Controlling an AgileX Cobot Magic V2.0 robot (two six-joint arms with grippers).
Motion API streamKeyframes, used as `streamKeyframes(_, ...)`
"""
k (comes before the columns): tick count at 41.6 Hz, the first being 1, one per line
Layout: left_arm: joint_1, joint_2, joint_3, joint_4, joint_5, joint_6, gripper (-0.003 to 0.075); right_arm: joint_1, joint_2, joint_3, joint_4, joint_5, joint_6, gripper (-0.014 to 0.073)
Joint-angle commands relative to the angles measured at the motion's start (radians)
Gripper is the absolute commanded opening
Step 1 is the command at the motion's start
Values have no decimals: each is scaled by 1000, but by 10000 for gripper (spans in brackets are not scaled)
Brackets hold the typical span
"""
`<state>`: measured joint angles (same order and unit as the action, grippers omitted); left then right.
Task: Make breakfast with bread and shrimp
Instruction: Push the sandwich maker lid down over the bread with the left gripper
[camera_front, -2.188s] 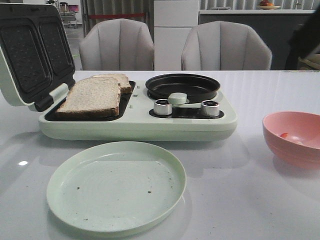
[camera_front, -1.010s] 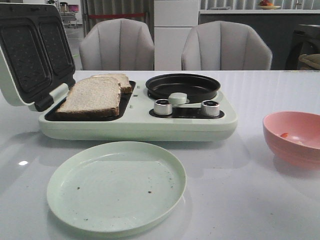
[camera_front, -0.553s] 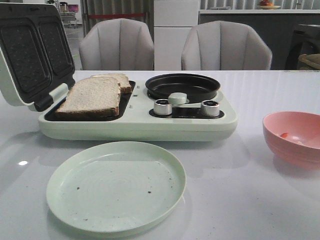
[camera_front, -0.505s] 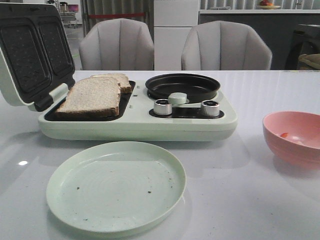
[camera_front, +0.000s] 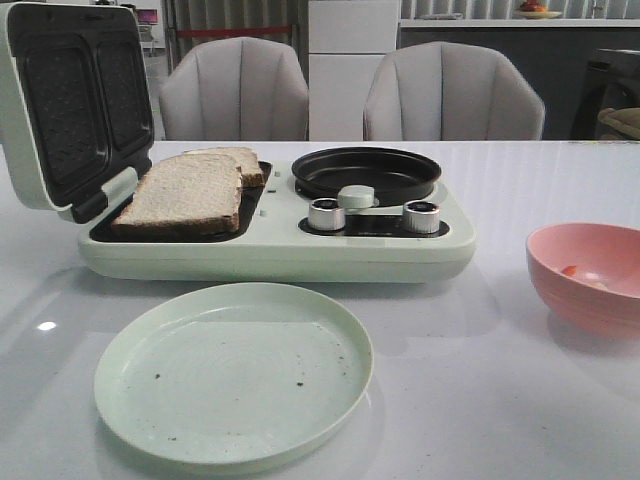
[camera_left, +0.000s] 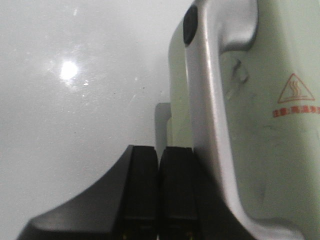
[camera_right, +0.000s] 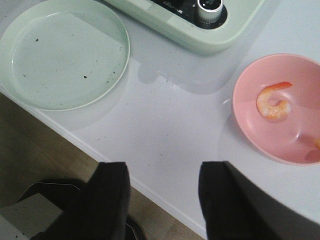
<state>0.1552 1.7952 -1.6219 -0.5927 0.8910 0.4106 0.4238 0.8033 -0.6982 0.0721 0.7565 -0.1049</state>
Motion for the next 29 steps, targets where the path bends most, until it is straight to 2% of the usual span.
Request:
streamKeyframes(1, -35, -66, -36, -66, -14, 36, 100, -3, -11, -26, -3, -58, 1, 434)
streamKeyframes(9, -109, -106, -11, -71, 23, 87, 100, -3, -11, -26, -3, -58, 1, 434)
streamKeyframes(15, -182, -184, 95, -71, -38, 115, 100, -3, -11, -26, -3, -58, 1, 434)
streamKeyframes(29, -462, -409, 348, -41, -174, 172, 100, -3, -11, -26, -3, -58, 1, 434)
